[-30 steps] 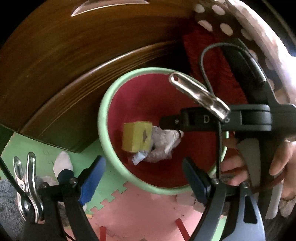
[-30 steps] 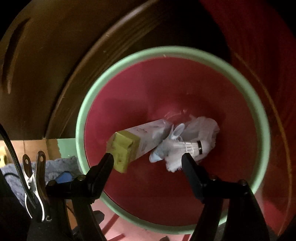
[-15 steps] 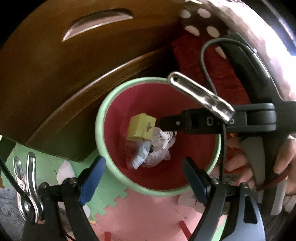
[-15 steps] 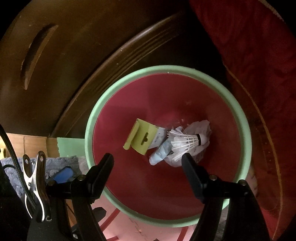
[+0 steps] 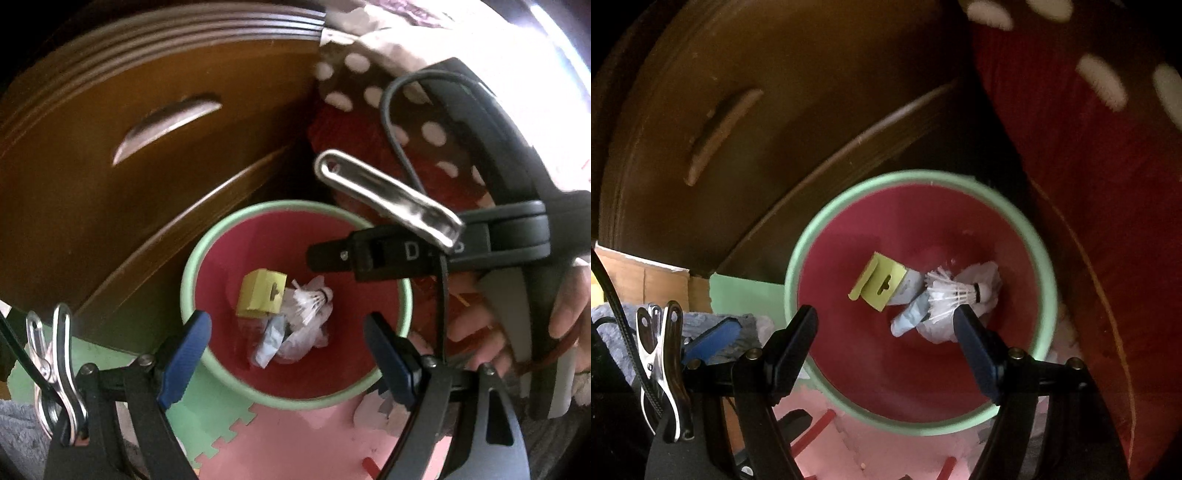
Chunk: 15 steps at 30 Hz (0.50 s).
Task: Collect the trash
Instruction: 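Raise both open grippers out of the bin toward the nightstand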
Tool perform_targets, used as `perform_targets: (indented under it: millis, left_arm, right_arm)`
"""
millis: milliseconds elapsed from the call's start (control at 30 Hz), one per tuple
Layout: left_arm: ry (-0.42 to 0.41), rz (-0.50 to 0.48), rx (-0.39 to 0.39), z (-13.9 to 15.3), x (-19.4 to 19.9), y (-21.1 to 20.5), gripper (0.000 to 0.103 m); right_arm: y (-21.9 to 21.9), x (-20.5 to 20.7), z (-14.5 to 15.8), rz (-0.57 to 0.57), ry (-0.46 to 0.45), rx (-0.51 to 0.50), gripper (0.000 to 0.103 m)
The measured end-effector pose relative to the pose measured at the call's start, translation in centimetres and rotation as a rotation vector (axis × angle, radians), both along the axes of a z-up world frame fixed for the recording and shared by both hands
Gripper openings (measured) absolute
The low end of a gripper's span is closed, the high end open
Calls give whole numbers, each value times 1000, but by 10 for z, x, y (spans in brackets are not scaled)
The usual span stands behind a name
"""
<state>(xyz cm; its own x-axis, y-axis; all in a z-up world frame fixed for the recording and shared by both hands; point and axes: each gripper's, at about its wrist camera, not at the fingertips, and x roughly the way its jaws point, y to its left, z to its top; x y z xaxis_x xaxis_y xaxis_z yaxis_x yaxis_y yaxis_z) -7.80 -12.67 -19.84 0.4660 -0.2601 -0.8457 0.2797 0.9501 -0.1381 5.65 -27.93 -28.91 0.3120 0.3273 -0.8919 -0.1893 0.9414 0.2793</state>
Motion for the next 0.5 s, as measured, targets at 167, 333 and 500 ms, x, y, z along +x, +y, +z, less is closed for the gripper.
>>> perform_targets:
  millis: [167,333,500]
  left_arm:
    - [-71,-31,-13,20,-7,-3,88]
    - [-122,-70,-30,41,-10,-12,88]
    - [-166,-67,-12,62,-12,-20,88]
  right_arm:
    - [-1,-12,25,25,-89,22,77]
    - [-5,-27,60,103,-185,61,77]
    - [-13,-39,92,133,-264,82,77]
